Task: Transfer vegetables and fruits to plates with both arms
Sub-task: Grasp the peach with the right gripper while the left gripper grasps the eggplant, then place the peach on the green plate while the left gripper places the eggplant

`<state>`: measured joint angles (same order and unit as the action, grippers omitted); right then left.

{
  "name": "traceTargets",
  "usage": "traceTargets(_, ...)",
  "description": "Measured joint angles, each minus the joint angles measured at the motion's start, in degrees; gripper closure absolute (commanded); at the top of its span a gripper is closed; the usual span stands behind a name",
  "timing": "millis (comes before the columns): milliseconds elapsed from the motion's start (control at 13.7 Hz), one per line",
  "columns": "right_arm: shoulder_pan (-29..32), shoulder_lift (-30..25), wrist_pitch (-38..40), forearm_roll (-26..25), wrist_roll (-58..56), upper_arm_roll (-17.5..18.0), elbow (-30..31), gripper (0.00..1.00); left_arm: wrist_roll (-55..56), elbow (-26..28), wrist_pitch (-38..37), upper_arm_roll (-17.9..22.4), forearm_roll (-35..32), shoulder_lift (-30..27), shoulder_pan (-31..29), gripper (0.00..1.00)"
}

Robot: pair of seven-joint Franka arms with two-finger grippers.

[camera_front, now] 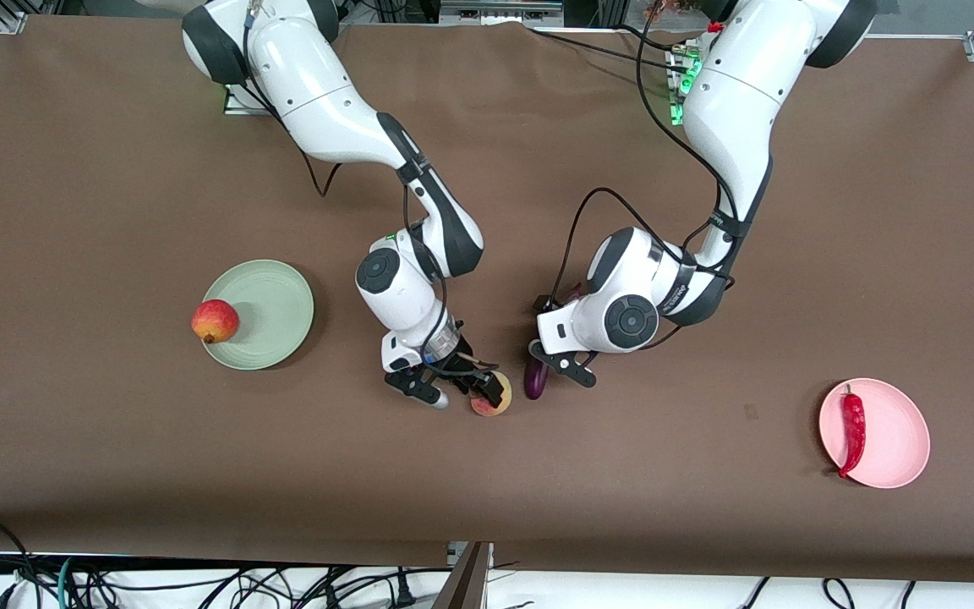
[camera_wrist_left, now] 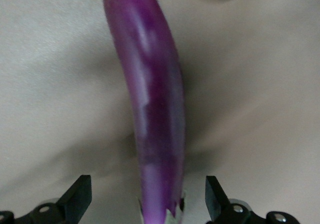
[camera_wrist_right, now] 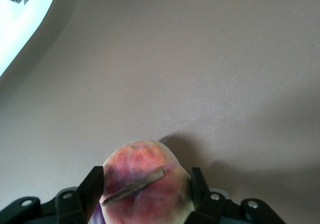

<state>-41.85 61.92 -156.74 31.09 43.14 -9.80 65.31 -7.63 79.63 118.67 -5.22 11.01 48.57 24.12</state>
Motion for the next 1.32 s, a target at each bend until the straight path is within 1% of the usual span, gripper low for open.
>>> traceTargets(73,0.1,-0.02,0.2,-0.03,-0.01,-0.02,-0.17,1.0,0.0,0.95,1.98,0.01,-0.33,-0.03,0.04,0.13)
traceTargets(146,0.2,-0.14,1.17,-0.05,-0.02,-0.07,-0.53,1.0,0.0,2.22,4.45,-0.01,-0.49,-0.08,0.29,0.15)
traceTargets(219,0.38,-0.45,3.34,-0.06,-0.05,-0.23,-1.1,1.0,-0.01,3.65,7.39,-0.03,-0.63,-0.1,0.76,0.24)
traceTargets(365,1.44,-2.85,11.11,-0.06,-1.41,-0.71,-2.13,1.0,0.0,6.06,12.32,0.03,-0.84,-0.24,1.43,0.88)
traceTargets(438,2.59,-4.88,15.91,-0.06,-3.05,-0.91,-2.24,1.0,0.0,6.72,13.33,0.03,-0.84,-0.41,1.47,1.0)
traceTargets(585,6.26,-9.45,26.46,-0.16,-7.62,-1.23,-2.06,1.0,0.01,7.2,13.69,0.34,-0.84,-1.09,1.36,1.0)
traceTargets(731,11.07,-13.54,38.04,-0.59,-15.21,-1.9,-1.12,1.0,0.07,7.17,12.16,1.36,-0.84,-2.38,0.37,1.0)
traceTargets(804,13.39,-15.32,43.7,-0.67,-20.59,-3.03,0.01,1.0,0.07,7.11,10.37,1.73,-0.84,-3.38,-1.23,1.0)
traceTargets(877,15.2,-16.92,48.21,-0.67,-26.84,-4.94,1.78,1.0,-0.02,7.04,8.5,1.98,-0.85,-4.6,-3.52,1.0)
traceTargets(950,16.46,-18.32,51.3,-0.65,-32.67,-7.21,4.14,0.91,-0.4,7.0,6.71,2.15,-0.86,-6.05,-6.51,1.0)
traceTargets(1023,17.18,-19.5,53.17,-0.6,-37.4,-9.39,6.87,0.58,-1.19,6.98,5.6,2.28,-0.92,-7.46,-9.87,1.0)
traceTargets(1096,17.52,-20.38,54.34,-0.59,-40.9,-11.12,9.58,0.14,-3.02,6.95,4.85,2.37,-1.01,-8.66,-13.44,1.0)
traceTargets(1169,17.64,-21.14,55.23,-0.58,-43.03,-12.39,12.22,0.02,-5.21,6.96,4.44,2.63,-1.81,-9.47,-16.88,1.0)
traceTargets(1315,17.71,-22.16,57.39,-0.57,-44.28,-13.49,15.98,0.01,-7.88,6.81,4.41,4.79,-7.54,-9.94,-21.25,1.0)
